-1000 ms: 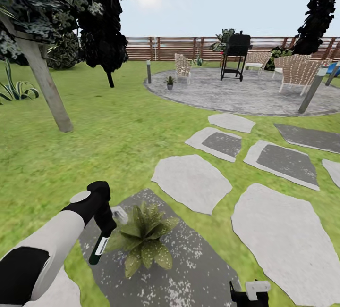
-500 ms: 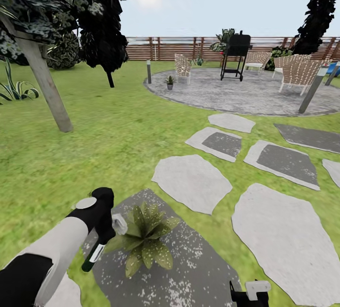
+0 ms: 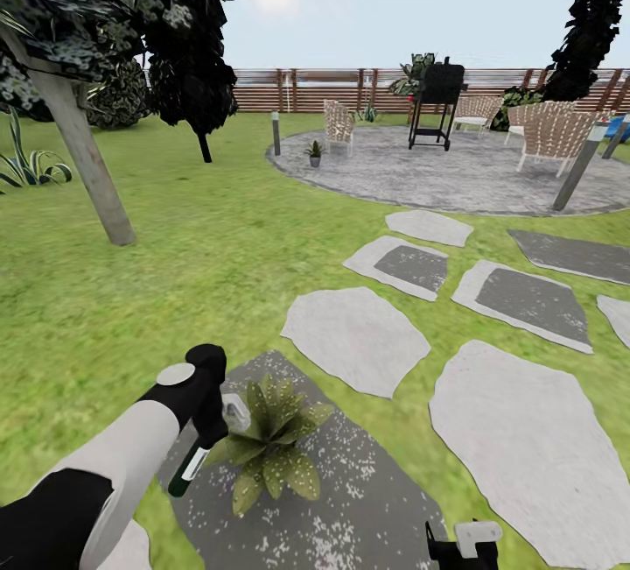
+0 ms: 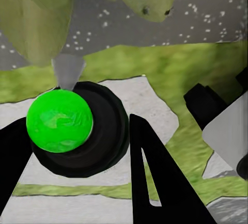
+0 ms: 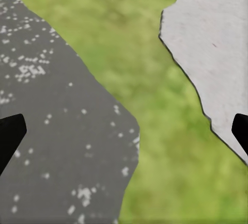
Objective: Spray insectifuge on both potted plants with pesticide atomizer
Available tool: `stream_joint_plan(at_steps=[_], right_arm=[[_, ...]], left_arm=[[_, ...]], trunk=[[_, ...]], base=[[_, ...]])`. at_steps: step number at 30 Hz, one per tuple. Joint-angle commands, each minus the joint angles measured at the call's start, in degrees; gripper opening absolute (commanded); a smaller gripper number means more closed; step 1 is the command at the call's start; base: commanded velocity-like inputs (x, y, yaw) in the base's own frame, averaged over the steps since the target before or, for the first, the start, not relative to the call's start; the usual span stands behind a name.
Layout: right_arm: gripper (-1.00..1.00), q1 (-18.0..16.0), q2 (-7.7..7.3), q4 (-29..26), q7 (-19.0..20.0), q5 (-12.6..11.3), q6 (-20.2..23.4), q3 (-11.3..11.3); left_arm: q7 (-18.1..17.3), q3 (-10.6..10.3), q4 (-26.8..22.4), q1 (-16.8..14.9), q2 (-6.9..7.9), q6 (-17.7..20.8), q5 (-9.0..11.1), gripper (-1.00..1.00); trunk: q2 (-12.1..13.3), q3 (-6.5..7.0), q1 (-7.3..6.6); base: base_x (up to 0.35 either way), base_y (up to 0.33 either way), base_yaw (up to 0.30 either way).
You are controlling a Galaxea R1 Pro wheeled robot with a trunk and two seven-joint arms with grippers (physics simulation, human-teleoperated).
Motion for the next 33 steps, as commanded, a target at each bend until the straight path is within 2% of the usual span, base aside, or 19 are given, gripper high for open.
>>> stream_joint_plan(at_steps=[1,9,25,33], right_arm=[[1.00,0.0,-0.01,0.1,-0.4,0.6,-0.2,-0.2],[1.00,0.0,0.06,0.1,-0.4,0.5,-0.2,-0.2],[1.00,0.0,0.05,0.1,-0.5,0.5,-0.2,-0.2],[1.00,0.0,0.07,0.1,-0.5,0.5,-0.2,-0.2]], left_arm=[[-0.5,-0.1,-0.1,0.0,-0.10,0.6,-0.4,-1.00],[-0.5,0.2,0.0,0.3,-0.03,0.5,-0.1,-1.00],[-0.5,0.3,0.8,0.9,0.25,0.3,-0.3,-1.00],[-0.1,0.3,0.8,0.9,0.59,0.4,-0.4,-1.00]], trunk=[[0.0,-0.05,-0.01],[0.0,-0.05,-0.01],[0.0,-0.05,-0.01],[0.0,-0.05,-0.01]], base=[[0.000,0.000,0.000],[0.000,0.000,-0.007],[0.000,0.000,-0.223],[-0.204,0.042,-0.007]])
